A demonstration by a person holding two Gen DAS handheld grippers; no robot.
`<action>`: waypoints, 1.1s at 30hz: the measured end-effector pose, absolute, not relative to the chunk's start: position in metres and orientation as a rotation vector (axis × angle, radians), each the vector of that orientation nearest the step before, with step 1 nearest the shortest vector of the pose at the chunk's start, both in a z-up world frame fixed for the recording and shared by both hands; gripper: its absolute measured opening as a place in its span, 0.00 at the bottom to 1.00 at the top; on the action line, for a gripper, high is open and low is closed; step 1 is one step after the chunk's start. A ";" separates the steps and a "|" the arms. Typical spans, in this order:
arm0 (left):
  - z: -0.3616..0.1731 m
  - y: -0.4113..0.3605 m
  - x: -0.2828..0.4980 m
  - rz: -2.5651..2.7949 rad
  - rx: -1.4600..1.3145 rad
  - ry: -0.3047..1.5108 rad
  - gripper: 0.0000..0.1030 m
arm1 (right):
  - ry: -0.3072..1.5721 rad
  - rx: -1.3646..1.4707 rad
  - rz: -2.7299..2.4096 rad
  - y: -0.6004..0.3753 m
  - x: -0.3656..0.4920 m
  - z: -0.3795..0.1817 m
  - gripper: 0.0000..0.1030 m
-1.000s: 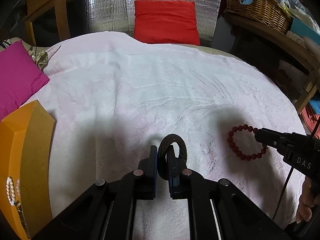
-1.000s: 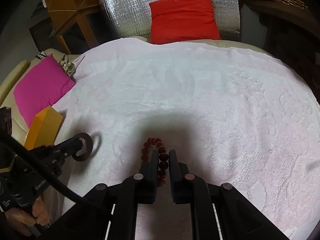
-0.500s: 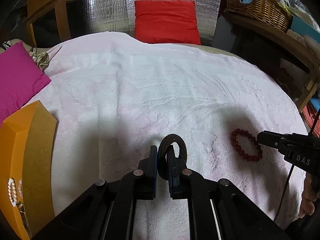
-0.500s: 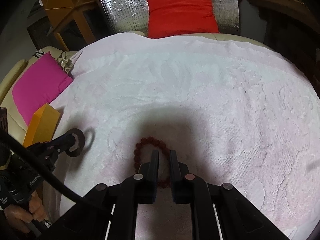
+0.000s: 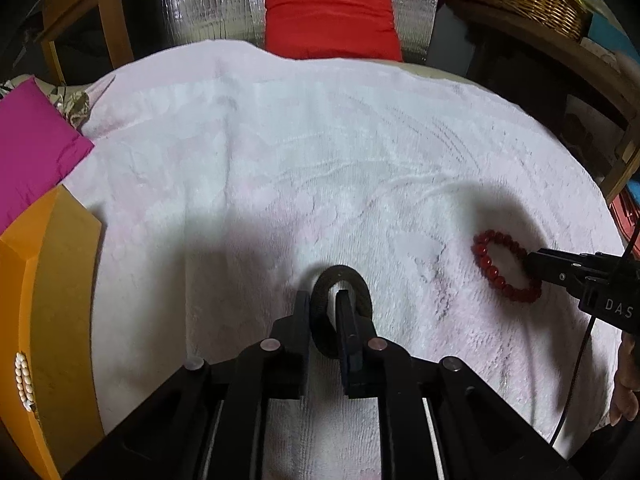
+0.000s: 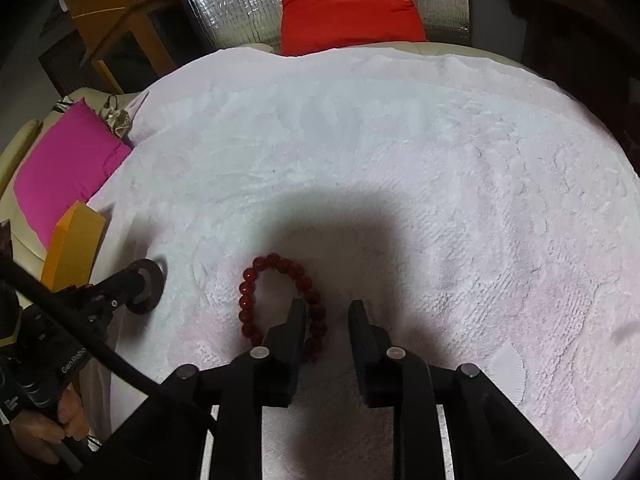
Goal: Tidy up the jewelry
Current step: 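Carry the hair tie and red bracelet over the orange box with both tools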
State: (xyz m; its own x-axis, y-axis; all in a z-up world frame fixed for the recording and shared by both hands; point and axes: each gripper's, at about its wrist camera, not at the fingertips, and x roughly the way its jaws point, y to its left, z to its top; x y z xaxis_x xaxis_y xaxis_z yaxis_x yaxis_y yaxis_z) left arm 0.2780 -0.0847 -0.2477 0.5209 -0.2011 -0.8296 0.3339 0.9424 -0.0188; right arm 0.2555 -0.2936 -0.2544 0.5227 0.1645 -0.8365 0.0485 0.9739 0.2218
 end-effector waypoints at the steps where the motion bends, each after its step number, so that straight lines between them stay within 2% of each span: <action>1: -0.249 -0.084 0.278 -0.328 0.148 0.980 0.16 | 1.021 0.224 0.069 -0.293 0.257 -0.256 0.23; 6: -0.255 -0.079 0.281 -0.345 0.120 1.014 0.19 | 0.994 0.170 0.069 -0.284 0.258 -0.259 0.24; 9: -0.257 -0.079 0.281 -0.355 0.110 1.019 0.20 | 0.977 0.106 0.053 -0.276 0.257 -0.260 0.12; 11: -0.257 -0.079 0.282 -0.364 0.102 1.020 0.19 | 0.966 0.097 0.052 -0.273 0.256 -0.259 0.10; 14: -0.257 -0.078 0.283 -0.375 0.076 1.019 0.18 | 0.953 0.112 0.049 -0.276 0.256 -0.256 0.10; 17: -0.254 -0.077 0.283 -0.375 0.057 1.007 0.10 | 0.936 0.127 0.046 -0.280 0.254 -0.252 0.10; 33: -0.207 -0.051 0.245 -0.324 0.001 0.839 0.09 | 0.801 0.213 0.114 -0.273 0.241 -0.215 0.10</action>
State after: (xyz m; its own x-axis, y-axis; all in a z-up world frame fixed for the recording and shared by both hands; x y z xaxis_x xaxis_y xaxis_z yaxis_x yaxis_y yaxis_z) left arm 0.2449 -0.0512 -0.2074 0.6218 -0.2817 -0.7308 0.2823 0.9510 -0.1263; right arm 0.2414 -0.2730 -0.2154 0.6912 0.1814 -0.6995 -0.0206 0.9725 0.2318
